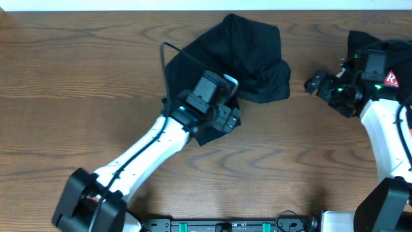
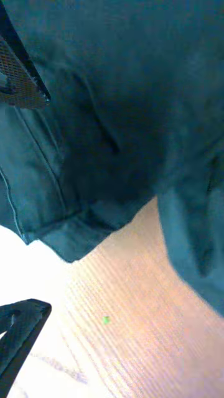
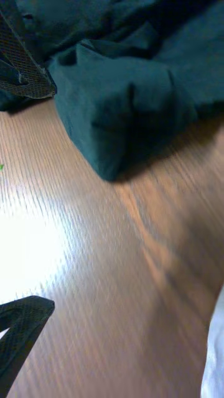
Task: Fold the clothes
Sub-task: 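Reach the left gripper to the pants' lower edge and grasp it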
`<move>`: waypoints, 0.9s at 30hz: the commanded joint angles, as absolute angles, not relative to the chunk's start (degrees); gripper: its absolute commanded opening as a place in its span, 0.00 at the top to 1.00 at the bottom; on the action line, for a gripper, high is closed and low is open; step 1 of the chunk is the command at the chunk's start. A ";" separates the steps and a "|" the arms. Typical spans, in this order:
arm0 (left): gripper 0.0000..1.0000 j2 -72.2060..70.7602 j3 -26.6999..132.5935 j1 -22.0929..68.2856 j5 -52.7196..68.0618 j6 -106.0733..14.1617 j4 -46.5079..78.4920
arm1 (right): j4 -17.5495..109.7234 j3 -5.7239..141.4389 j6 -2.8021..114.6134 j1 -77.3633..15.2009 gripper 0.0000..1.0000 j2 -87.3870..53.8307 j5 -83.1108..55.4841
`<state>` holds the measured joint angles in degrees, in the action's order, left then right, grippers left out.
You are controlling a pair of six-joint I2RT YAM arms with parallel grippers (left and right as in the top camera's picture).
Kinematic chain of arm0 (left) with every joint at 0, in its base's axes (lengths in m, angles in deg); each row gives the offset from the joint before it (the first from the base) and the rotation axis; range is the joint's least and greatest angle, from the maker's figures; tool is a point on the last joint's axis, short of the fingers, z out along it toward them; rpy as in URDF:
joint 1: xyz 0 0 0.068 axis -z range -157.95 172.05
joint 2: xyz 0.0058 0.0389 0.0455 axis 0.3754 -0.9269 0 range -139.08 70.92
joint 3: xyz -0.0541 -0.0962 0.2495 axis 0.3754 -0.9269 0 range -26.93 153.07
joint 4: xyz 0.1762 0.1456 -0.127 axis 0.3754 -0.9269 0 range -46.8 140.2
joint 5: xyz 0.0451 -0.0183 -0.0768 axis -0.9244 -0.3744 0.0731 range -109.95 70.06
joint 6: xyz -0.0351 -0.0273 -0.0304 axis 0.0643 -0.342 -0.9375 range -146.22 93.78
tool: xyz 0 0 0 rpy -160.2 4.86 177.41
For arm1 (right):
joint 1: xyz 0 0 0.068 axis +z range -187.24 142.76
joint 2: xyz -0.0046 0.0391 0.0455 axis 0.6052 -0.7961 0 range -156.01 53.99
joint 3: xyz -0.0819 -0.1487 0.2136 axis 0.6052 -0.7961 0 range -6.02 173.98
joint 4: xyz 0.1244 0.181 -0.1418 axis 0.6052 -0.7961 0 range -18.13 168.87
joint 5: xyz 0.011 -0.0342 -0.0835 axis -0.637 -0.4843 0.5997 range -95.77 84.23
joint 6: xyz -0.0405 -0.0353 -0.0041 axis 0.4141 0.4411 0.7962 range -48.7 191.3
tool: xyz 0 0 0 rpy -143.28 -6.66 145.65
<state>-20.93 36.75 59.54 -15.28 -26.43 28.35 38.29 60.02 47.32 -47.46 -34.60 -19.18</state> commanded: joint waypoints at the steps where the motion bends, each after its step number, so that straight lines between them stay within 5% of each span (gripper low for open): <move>1: 0.02 -24.19 37.56 61.77 -21.35 -26.95 28.51 | 37.62 59.96 46.33 -49.19 0.01 -34.58 -20.23; 21: 0.02 -32.86 38.63 65.58 -31.23 -26.62 38.95 | 36.00 59.96 48.21 -49.52 0.01 -34.58 -20.18; 27: 0.02 -33.76 39.07 65.75 -34.40 -35.17 39.17 | 35.34 59.96 48.23 -49.52 0.01 -34.58 -20.16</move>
